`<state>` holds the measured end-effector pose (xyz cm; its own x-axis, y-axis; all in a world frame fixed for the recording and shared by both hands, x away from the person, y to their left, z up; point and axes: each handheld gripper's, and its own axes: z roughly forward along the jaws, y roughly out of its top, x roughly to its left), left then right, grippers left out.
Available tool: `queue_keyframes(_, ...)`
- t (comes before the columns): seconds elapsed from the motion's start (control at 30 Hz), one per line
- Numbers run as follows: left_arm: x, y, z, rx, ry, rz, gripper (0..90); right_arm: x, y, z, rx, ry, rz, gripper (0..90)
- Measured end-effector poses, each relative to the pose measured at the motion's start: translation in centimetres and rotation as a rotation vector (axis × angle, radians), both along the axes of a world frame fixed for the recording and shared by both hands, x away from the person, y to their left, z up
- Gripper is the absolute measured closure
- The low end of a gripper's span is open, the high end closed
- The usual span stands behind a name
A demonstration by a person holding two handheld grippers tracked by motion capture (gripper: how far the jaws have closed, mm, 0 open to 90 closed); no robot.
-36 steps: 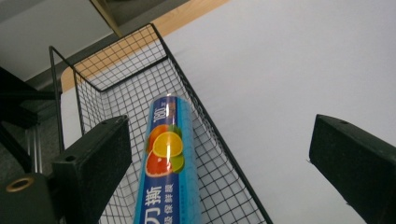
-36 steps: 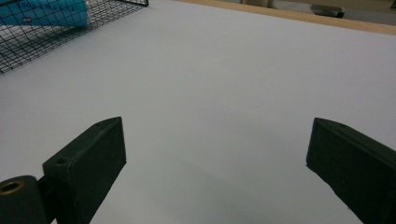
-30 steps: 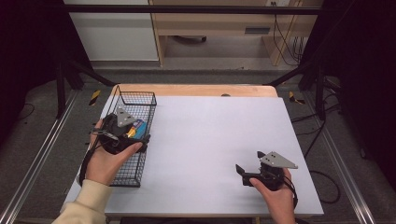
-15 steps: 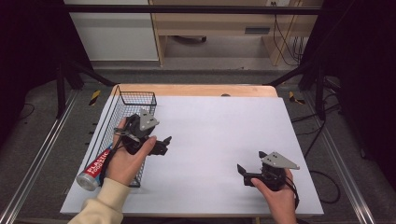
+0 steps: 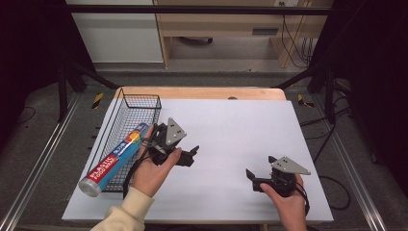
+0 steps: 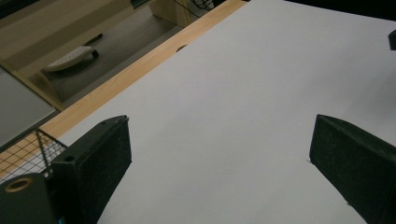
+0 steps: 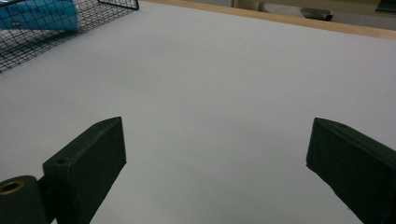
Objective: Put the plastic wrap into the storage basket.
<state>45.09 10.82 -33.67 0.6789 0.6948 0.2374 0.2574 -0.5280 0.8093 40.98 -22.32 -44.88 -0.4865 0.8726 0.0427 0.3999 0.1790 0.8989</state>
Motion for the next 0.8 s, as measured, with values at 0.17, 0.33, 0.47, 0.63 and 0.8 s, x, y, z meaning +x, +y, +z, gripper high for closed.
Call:
queue_keyframes(0.17,-0.3,-1.3,-1.1,-0.008,0.01,-0.031,5.7,0.0,-0.1,0.0,0.006,-0.002,-0.005,5.1)
queue_keyframes(0.33,-0.4,-2.4,-2.7,0.006,0.018,-0.049,5.7,0.0,-0.2,0.0,0.004,-0.004,-0.006,5.1)
queue_keyframes(0.47,-0.3,-3.1,-4.0,0.017,0.015,-0.059,5.7,-0.1,-0.2,0.0,0.001,-0.003,-0.01,5.1)
queue_keyframes(0.63,-0.2,-3.8,-5.4,0.01,0.043,-0.073,5.7,-0.1,-0.6,0.0,0.0,-0.004,-0.017,5.1)
queue_keyframes(0.8,-0.3,-4.5,-6.5,0.0,0.073,-0.096,5.7,-0.1,-0.8,0.0,-0.004,-0.004,-0.025,5.0)
